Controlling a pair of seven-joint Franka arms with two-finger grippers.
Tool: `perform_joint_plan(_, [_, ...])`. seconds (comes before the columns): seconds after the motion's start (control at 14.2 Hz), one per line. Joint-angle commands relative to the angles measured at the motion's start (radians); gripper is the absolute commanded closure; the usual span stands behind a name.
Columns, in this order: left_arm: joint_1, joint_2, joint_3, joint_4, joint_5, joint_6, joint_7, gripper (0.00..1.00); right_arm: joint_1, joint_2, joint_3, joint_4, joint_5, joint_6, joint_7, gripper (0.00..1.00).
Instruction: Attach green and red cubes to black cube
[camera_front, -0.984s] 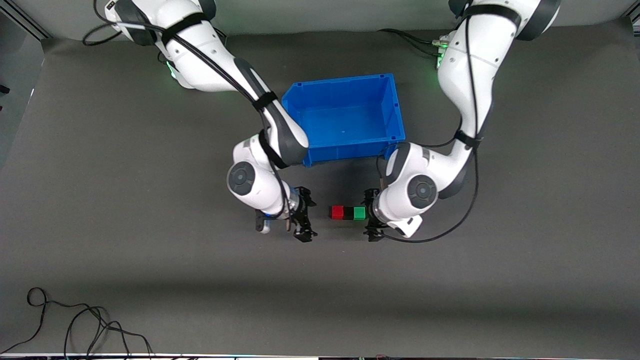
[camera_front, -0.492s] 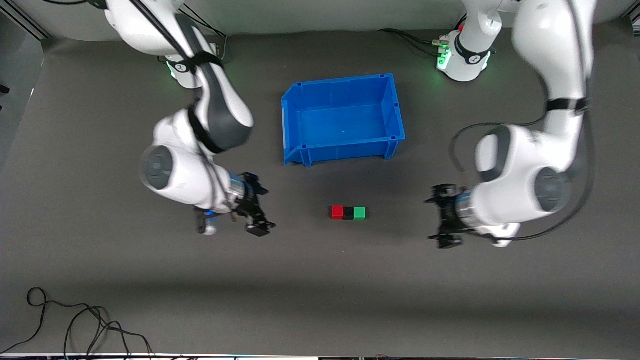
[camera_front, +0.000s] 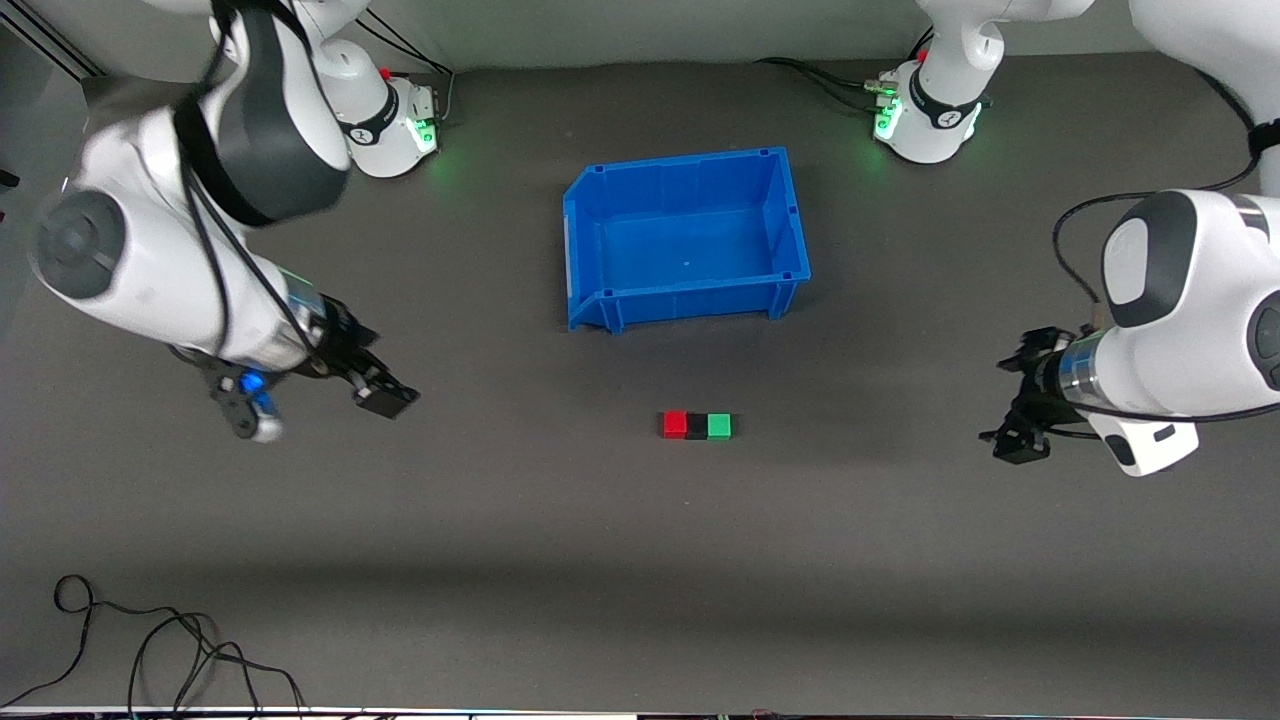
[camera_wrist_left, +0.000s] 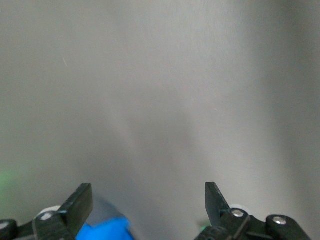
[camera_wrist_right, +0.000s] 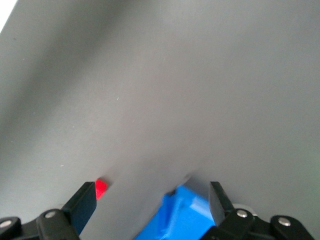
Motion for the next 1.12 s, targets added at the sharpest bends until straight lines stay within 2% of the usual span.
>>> perform_joint_plan(0.0, [0.021, -0.038, 0.001, -0.009, 0.094, -0.049, 0.246, 0.0, -0.126, -0.17, 0.118, -0.118, -0.117, 0.002, -0.179, 0.0])
perform_joint_plan(0.21, [0.078, -0.098, -0.001, -0.034, 0.088, -0.07, 0.409, 0.0, -0.367, -0.265, 0.326, -0.16, -0.243, -0.04, -0.401, 0.0])
perform_joint_plan(0.35, [0.096, -0.107, -0.001, -0.029, 0.082, -0.111, 0.497, 0.0, -0.511, -0.288, 0.409, -0.158, -0.254, -0.047, -0.582, 0.0])
perform_joint_plan(0.49, [0.104, -0.104, -0.001, -0.015, 0.077, -0.162, 0.647, 0.0, -0.596, -0.302, 0.436, -0.154, -0.254, -0.047, -0.742, 0.0])
perform_joint_plan(0.7, [0.106, -0.106, -0.004, 0.02, 0.062, -0.222, 0.69, 0.0, -0.72, -0.308, 0.503, -0.151, -0.254, -0.03, -0.932, 0.0])
perform_joint_plan(0.84, [0.106, -0.106, -0.002, 0.064, 0.023, -0.265, 0.692, 0.0, -0.719, -0.297, 0.5, -0.154, -0.255, -0.001, -0.983, 0.0])
perform_joint_plan(1.05, [0.107, -0.179, -0.005, 0.038, 0.0, -0.25, 0.69, 0.0, -0.711, -0.294, 0.5, -0.158, -0.256, 0.004, -0.982, 0.0])
